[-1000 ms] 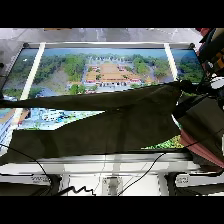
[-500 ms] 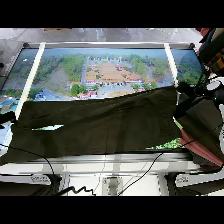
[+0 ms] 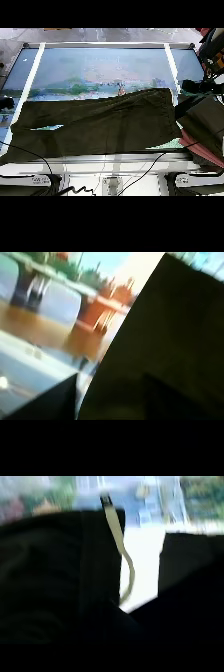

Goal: Fold the clothes and pants, and hang the long-sleeved shirts on hangers.

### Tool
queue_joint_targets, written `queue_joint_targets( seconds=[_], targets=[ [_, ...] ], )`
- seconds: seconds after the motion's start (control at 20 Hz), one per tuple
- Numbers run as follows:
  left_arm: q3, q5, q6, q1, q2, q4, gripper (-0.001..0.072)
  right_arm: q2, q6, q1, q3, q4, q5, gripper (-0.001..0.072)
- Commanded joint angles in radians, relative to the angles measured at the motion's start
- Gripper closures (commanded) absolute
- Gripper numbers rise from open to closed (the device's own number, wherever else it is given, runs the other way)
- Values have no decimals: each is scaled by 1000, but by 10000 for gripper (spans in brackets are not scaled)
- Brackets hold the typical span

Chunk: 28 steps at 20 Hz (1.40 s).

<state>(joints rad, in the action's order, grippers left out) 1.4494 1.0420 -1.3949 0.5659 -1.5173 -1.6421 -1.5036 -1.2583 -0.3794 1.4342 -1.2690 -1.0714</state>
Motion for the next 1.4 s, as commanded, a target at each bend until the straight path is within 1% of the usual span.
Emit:
queue_joint_targets(
  seconds=[0.0,0.1,0.2,0.3,0.4,0.45,0.5,0.55,0.6,0.65,0.7,0.75,0.8,0.9,0.95,1.05,1.15,1.25,1.3,1.35],
  targets=[
    [32,3,51,-44,95,1,677,54,-8,-40,8,-165,-376,680],
    [29,15,92,-59,147,4,684,86,-4,-111,-62,-138,-560,680],
    [29,22,102,-62,182,6,684,154,16,-183,-188,-89,-624,681],
    [29,23,103,-57,196,19,684,262,70,-252,-359,-12,-593,681],
    [27,22,102,-53,187,23,684,377,82,-317,-544,38,-480,680],
    [21,25,102,-53,182,35,684,422,78,-343,-623,82,-420,652],
    [12,28,102,-53,178,76,684,459,73,-359,-697,148,-369,489],
    [-3,28,102,-53,176,124,670,488,70,-364,-766,215,-326,229],
    [-19,29,102,-53,176,164,538,509,58,-362,-827,268,-296,148],
    [-37,29,102,-53,176,194,331,521,54,-362,-877,298,-275,148],
    [-53,29,102,-53,176,204,312,529,28,-362,-925,298,-242,148],
    [-73,24,111,-53,176,196,346,530,-10,-362,-967,298,-195,148],
    [-94,45,133,-42,176,175,360,530,-37,-362,-1012,310,-116,149],
    [-147,137,139,-6,178,187,360,530,-38,-362,-1079,369,57,151],
    [-172,204,139,16,179,189,356,530,-37,-362,-1107,413,152,151],
    [-214,307,140,60,190,189,346,530,-22,-362,-1133,472,290,165],
    [-265,314,152,106,251,203,346,530,14,-362,-1138,534,378,169],
    [-319,293,202,164,333,239,347,529,68,-361,-1138,608,436,169],
    [-348,285,210,197,370,233,346,528,103,-362,-1138,655,455,171],
    [-373,283,210,232,397,233,346,528,127,-362,-1138,682,463,218]
  ],
)
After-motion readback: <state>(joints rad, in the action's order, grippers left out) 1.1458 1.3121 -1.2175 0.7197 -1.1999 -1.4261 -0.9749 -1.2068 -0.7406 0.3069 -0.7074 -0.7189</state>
